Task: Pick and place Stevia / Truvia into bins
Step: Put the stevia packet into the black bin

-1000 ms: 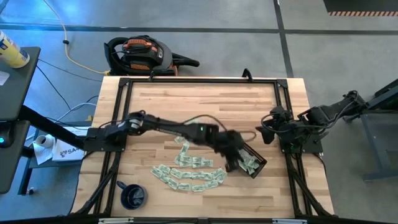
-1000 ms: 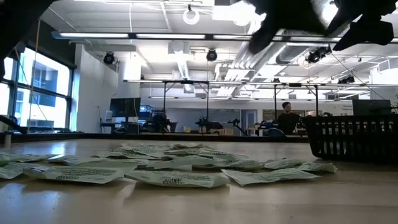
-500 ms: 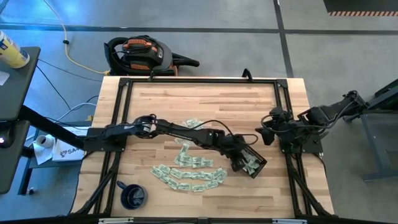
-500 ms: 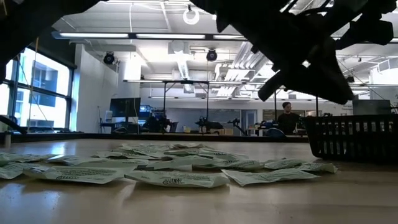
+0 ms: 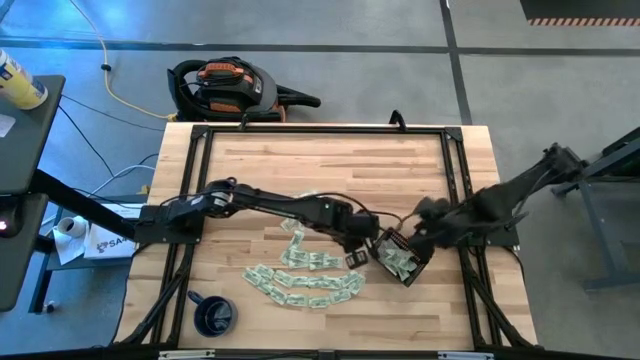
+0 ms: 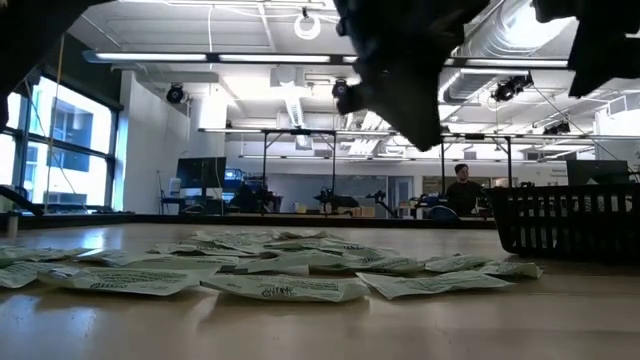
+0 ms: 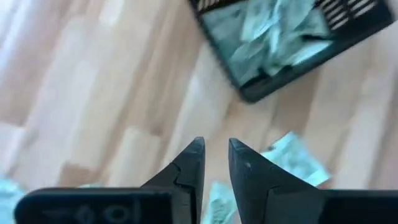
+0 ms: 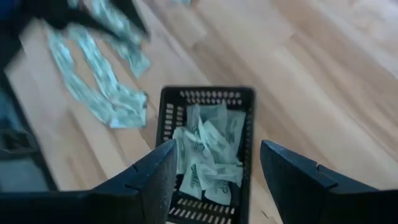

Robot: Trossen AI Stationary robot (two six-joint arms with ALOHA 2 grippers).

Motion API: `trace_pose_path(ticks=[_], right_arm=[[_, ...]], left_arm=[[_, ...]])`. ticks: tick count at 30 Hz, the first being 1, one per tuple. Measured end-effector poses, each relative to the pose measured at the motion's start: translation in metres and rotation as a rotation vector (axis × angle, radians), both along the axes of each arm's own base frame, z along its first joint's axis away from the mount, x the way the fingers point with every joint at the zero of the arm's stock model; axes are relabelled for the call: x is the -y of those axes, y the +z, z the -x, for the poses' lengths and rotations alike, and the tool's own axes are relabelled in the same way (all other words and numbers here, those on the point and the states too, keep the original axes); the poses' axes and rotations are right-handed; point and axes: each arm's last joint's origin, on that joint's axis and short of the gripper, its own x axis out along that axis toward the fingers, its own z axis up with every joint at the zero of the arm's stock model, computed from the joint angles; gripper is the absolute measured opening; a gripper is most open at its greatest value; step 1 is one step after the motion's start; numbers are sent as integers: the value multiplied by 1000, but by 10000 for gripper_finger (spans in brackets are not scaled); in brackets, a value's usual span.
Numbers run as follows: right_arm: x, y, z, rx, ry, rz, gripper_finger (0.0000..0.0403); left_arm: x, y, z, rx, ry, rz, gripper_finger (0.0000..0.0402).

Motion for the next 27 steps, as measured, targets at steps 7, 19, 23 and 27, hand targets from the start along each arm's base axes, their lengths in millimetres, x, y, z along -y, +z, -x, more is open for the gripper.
trace_pose_path(ticks=[7,19,23,27], right_arm=[[-27,-38,-35,-175,87,21,129],[-36,-55,-48,-225,40,-32,32],[-40,-52,-45,-211,29,-61,13],[-47,-49,-39,-212,51,-94,4]], left_arm=[[-8,14,31,-200,39,-120,87],[8,-11,7,122,-70,-6,22],[13,-39,0,302,-15,87,31],[13,-41,23,341,-5,116,63]])
